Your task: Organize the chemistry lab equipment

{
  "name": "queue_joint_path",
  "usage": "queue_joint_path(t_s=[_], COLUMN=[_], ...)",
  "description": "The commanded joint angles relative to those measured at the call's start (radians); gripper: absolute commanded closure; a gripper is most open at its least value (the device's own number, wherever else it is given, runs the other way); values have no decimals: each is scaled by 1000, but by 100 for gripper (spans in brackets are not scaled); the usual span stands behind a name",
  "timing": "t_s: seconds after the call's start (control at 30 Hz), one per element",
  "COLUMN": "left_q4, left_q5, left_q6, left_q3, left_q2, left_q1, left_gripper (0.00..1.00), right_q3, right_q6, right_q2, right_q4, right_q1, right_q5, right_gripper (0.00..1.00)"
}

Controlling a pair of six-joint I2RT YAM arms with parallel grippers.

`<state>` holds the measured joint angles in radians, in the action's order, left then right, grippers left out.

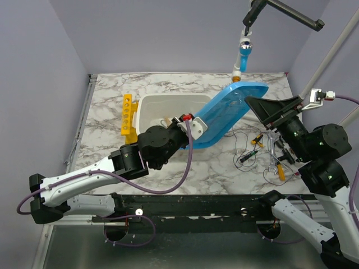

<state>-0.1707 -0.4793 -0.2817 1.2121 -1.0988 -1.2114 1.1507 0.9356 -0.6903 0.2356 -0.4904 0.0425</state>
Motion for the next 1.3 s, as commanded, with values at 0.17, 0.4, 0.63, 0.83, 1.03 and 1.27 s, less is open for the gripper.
queue_joint_path(t_s=[0.17, 0.4, 0.63, 0.83, 1.03, 1.27], left_q4=[215, 231, 233, 366, 574, 715], left_q5=[-126, 29, 21, -53, -109, -120], left_q6=[-266, -293, -402, -576, -784, -938], left_q3=[-190, -242, -278, -333, -383, -428], left_q2=[133, 201, 193, 171, 118, 85], left_q1=[11, -2, -57, -129, -195, -204], left_gripper=[100, 100, 100, 100, 100, 100], right_q3=[-64, -109, -138, -122, -82, -103], right_q6=[214, 357, 422, 425, 397, 382], right_q2=[-26, -25, 33, 71, 54, 86], right_q4=[-144, -86, 25, 67, 137, 165], right_q1=[3, 3, 3, 3, 3, 3], right_q5=[-18, -121, -213, -257, -227, -231], right_gripper=[0, 0, 0, 0, 4, 37])
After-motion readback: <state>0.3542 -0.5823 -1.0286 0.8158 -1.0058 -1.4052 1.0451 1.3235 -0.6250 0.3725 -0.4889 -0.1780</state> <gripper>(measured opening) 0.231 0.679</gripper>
